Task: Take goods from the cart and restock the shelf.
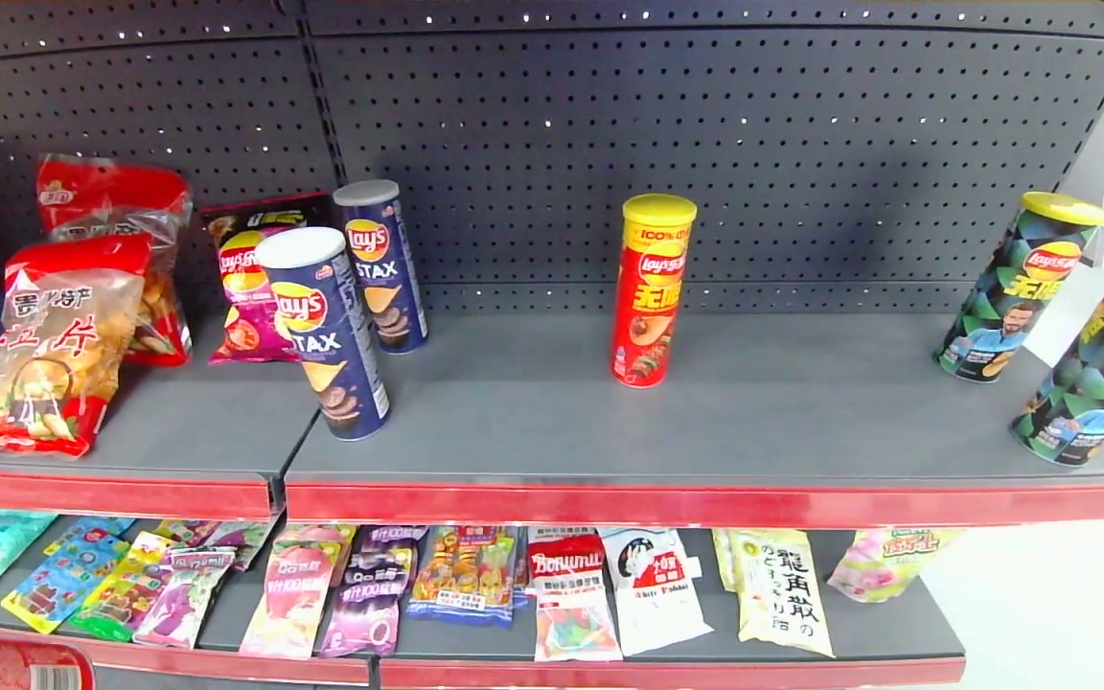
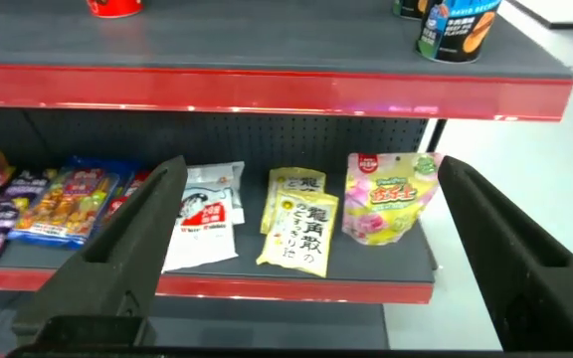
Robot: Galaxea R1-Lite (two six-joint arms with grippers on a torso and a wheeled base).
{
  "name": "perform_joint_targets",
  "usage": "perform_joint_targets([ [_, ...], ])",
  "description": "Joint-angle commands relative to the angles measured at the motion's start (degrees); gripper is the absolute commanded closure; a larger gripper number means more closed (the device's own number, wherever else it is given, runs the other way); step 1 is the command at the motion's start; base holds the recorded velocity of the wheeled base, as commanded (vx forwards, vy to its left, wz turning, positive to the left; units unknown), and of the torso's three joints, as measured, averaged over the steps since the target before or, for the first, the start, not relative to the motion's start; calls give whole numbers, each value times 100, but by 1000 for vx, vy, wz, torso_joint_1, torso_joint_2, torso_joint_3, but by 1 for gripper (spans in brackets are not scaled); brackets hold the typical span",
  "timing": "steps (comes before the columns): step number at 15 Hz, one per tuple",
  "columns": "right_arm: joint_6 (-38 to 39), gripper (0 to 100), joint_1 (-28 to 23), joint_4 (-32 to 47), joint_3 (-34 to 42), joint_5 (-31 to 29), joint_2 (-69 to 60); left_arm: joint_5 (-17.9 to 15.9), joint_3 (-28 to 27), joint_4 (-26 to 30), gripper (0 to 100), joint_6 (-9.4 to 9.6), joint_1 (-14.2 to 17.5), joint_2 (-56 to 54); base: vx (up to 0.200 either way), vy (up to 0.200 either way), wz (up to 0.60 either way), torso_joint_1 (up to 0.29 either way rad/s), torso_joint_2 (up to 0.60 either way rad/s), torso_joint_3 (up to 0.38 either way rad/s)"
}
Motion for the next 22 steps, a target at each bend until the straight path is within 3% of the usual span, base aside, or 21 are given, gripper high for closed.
perform_joint_targets([
  [1, -54, 0, -24, 2, -4, 1, 15, -6, 14, 594, 100, 14, -6, -698, 0, 0, 0, 0, 0, 0],
  [3, -133, 0, 2, -16, -4, 36, -29, -33, -38, 699, 100, -47, -59, -751, 0, 0, 0, 0, 0, 0],
  [4, -151, 0, -6, -16, -4, 45, -29, 3, -100, 585, 100, -214, -243, -584, 0, 0, 0, 0, 0, 0],
  [10, -186, 0, 2, -156, -171, 247, 15, 117, -144, 225, 100, -188, -252, -136, 0, 0, 0, 0, 0, 0],
  [11, 517, 0, 240, -306, -2131, 493, 2177, 152, -196, 190, 100, -82, -252, -4, 0, 0, 0, 0, 0, 0],
  [12, 1071, 0, 319, -455, -3054, 529, 3056, 152, -196, 146, 100, -12, -243, 111, 0, 0, 0, 0, 0, 0],
  [13, 886, 0, 433, -473, -3669, 722, 3645, 152, -223, 93, 100, 49, -243, 190, 0, 0, 0, 0, 0, 0],
  [15, -203, 0, 539, -534, -3907, 819, 4682, 161, -188, -136, 100, 76, -243, 357, 0, 0, 0, 0, 0, 0],
  [18, -405, 0, 1321, -526, -3977, 1197, 5701, 170, -135, -153, 100, 76, -243, 427, 0, 0, 0, 0, 0, 0],
  [22, -449, 0, 1927, -2310, -4091, 1267, 7723, 354, -117, -153, 100, 76, -243, 462, 0, 0, 0, 0, 0, 0],
])
